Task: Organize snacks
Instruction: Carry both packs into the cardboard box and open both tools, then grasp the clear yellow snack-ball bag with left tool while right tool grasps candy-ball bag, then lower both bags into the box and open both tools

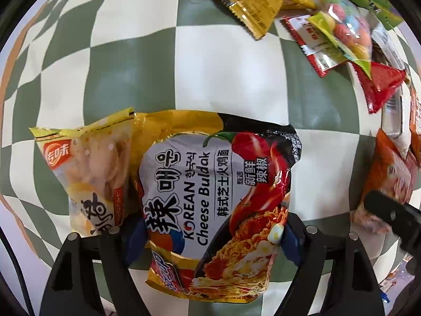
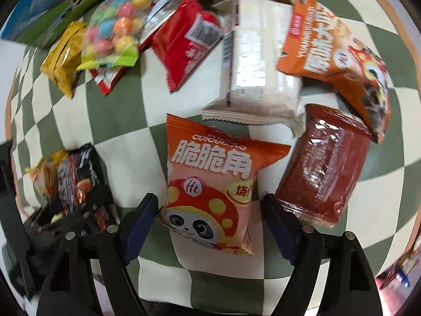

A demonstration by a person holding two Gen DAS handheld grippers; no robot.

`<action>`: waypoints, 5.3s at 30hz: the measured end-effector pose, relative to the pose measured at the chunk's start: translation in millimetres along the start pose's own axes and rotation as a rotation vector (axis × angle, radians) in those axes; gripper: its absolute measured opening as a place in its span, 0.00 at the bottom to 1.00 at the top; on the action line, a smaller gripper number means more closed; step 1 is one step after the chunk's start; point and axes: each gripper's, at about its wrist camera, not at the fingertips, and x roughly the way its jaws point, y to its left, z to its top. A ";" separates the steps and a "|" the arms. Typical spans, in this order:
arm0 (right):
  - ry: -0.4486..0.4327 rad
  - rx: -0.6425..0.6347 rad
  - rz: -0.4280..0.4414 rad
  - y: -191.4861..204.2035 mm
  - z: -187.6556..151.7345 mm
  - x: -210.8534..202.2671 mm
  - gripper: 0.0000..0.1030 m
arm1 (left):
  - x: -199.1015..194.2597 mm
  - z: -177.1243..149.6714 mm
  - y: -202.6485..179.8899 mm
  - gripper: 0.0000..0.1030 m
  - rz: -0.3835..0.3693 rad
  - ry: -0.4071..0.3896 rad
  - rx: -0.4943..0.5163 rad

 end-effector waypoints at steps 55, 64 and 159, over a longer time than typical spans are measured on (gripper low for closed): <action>-0.285 -0.360 0.119 74.3 308.2 -155.6 0.80 | -69.3 455.4 27.4 0.88 -0.132 -0.060 -0.082; -0.300 -0.318 0.105 48.5 297.6 -168.6 0.93 | -103.3 429.5 25.3 0.88 -0.120 -0.173 -0.097; 0.079 -0.304 0.028 53.6 23.9 -25.7 0.62 | 71.3 96.3 70.5 0.62 -0.070 0.176 -0.139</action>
